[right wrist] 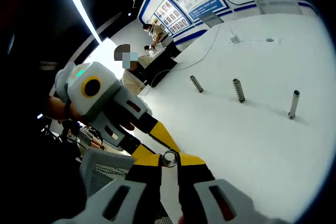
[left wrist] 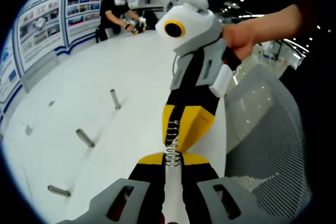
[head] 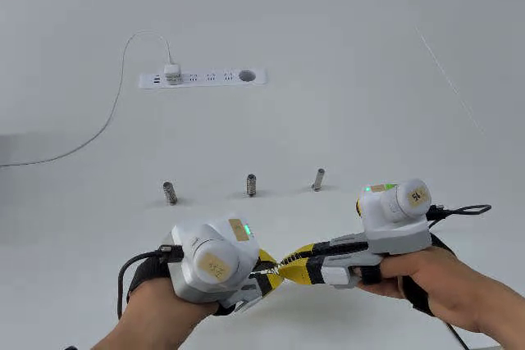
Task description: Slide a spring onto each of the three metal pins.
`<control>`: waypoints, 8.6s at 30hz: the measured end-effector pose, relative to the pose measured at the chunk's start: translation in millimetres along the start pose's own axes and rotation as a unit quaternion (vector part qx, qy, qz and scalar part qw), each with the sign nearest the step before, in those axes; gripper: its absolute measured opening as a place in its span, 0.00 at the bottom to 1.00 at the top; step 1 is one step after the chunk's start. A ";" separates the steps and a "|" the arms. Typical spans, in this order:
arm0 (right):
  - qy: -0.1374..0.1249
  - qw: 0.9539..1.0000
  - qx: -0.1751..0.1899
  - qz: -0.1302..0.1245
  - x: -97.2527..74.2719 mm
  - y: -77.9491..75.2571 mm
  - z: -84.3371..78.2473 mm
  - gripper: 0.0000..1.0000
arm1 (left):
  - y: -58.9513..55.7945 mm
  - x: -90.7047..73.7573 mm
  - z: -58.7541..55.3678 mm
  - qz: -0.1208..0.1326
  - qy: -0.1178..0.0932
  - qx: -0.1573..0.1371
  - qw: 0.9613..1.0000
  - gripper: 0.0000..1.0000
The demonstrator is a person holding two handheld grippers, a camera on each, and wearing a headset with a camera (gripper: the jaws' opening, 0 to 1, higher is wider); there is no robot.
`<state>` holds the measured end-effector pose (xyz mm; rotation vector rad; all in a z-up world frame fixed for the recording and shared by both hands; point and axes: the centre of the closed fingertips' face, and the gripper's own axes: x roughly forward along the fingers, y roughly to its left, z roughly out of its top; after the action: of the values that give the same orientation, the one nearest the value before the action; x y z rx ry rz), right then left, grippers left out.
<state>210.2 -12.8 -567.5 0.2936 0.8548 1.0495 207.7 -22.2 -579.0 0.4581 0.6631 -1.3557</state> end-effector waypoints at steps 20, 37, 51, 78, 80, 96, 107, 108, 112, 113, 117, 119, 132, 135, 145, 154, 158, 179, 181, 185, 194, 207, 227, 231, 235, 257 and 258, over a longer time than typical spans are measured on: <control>0.083 0.991 -0.104 0.030 -6.2 9.8 4.4 0.13 | -6.9 -4.0 13.2 -0.054 -0.029 0.035 0.998 0.10; 0.140 0.966 -0.209 0.052 -9.9 16.9 3.7 0.12 | -12.0 -6.8 18.9 -0.088 -0.051 0.030 0.994 0.10; 0.126 0.976 -0.174 0.033 -16.3 6.7 -1.9 0.12 | -12.5 0.6 20.6 -0.090 -0.058 0.015 0.994 0.11; 0.116 0.986 -0.112 -0.042 -34.5 -31.6 -4.3 0.12 | 0.5 5.0 6.5 -0.057 -0.060 -0.042 0.996 0.17; 0.117 0.986 -0.109 -0.048 -35.8 -35.4 -5.0 0.12 | 3.1 5.0 6.5 -0.051 -0.061 -0.047 0.996 0.17; 0.122 0.984 -0.091 -0.097 -54.3 -66.9 0.6 0.12 | 23.7 6.8 3.8 -0.009 -0.065 -0.078 0.995 0.24; 0.138 0.978 -0.088 -0.133 -68.5 -96.9 9.0 0.12 | 40.3 9.6 1.7 0.022 -0.065 -0.100 0.993 0.33; 0.135 0.976 -0.093 -0.145 -70.6 -103.2 12.0 0.12 | 41.4 9.6 1.1 0.024 -0.065 -0.103 0.992 0.33; 0.134 0.973 -0.092 -0.162 -75.1 -116.0 17.2 0.12 | 45.9 9.3 -1.1 0.032 -0.066 -0.111 0.991 0.35; 0.134 0.973 -0.092 -0.165 -75.8 -118.2 18.3 0.12 | 46.8 8.9 -1.1 0.035 -0.066 -0.112 0.991 0.36; 0.139 0.971 -0.093 -0.171 -77.3 -125.2 24.4 0.12 | 52.6 7.9 -2.0 0.045 -0.068 -0.122 0.989 0.38; 0.142 0.970 -0.097 -0.172 -77.8 -129.0 28.5 0.12 | 55.4 8.2 -3.1 0.050 -0.068 -0.127 0.988 0.40; 0.158 0.960 -0.119 -0.196 -81.0 -144.0 54.8 0.12 | 72.5 5.8 -4.8 0.083 -0.071 -0.155 0.982 0.51; 0.167 0.958 -0.125 -0.199 -80.6 -149.6 58.1 0.12 | 76.2 5.6 -5.9 0.089 -0.071 -0.160 0.980 0.53; 0.181 0.953 -0.138 -0.201 -79.6 -159.4 72.8 0.12 | 84.5 4.0 -11.1 0.105 -0.071 -0.175 0.976 0.59; 0.196 0.950 -0.149 -0.194 -74.0 -163.5 77.8 0.12 | 89.2 1.8 -13.7 0.115 -0.072 -0.182 0.974 0.62; 0.205 0.947 -0.158 -0.192 -69.8 -165.1 76.2 0.12 | 90.2 2.1 -15.2 0.116 -0.072 -0.187 0.973 0.63; 0.233 0.940 -0.172 -0.180 -55.0 -169.3 74.2 0.12 | 91.6 -3.8 -25.2 0.119 -0.070 -0.201 0.970 0.61; 0.233 0.940 -0.171 -0.181 -54.9 -169.8 74.4 0.12 | 91.5 -3.0 -25.5 0.119 -0.070 -0.201 0.970 0.61; 0.235 0.940 -0.169 -0.181 -55.0 -171.5 74.5 0.12 | 90.0 -2.0 -24.5 0.116 -0.070 -0.201 0.970 0.61; 0.236 0.940 -0.171 -0.179 -51.9 -170.9 77.7 0.13 | 86.9 0.1 -24.0 0.112 -0.070 -0.201 0.971 0.62; 0.242 0.937 -0.182 -0.174 -44.6 -169.1 76.6 0.13 | 84.5 0.2 -27.4 0.109 -0.068 -0.202 0.971 0.62; 0.255 0.930 -0.203 -0.172 -32.7 -176.2 68.9 0.13 | 87.7 -3.4 -31.6 0.115 -0.066 -0.208 0.969 0.61; 0.258 0.929 -0.203 -0.172 -30.5 -180.4 64.4 0.13 | 88.1 -3.4 -32.2 0.115 -0.065 -0.208 0.969 0.61; 0.261 0.928 -0.205 -0.170 -28.5 -183.2 61.5 0.13 | 88.0 -3.7 -33.0 0.115 -0.065 -0.209 0.969 0.61; 0.264 0.928 -0.203 -0.169 -19.8 -190.4 48.8 0.14 | 88.6 -5.2 -36.4 0.116 -0.061 -0.212 0.968 0.61; 0.264 0.928 -0.204 -0.169 -19.9 -190.2 48.7 0.14 | 88.6 -5.4 -36.7 0.116 -0.060 -0.212 0.968 0.61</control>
<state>363.0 -115.4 -638.4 -0.4986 1.0898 0.9610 288.1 21.0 -608.9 0.1017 0.7507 -0.9764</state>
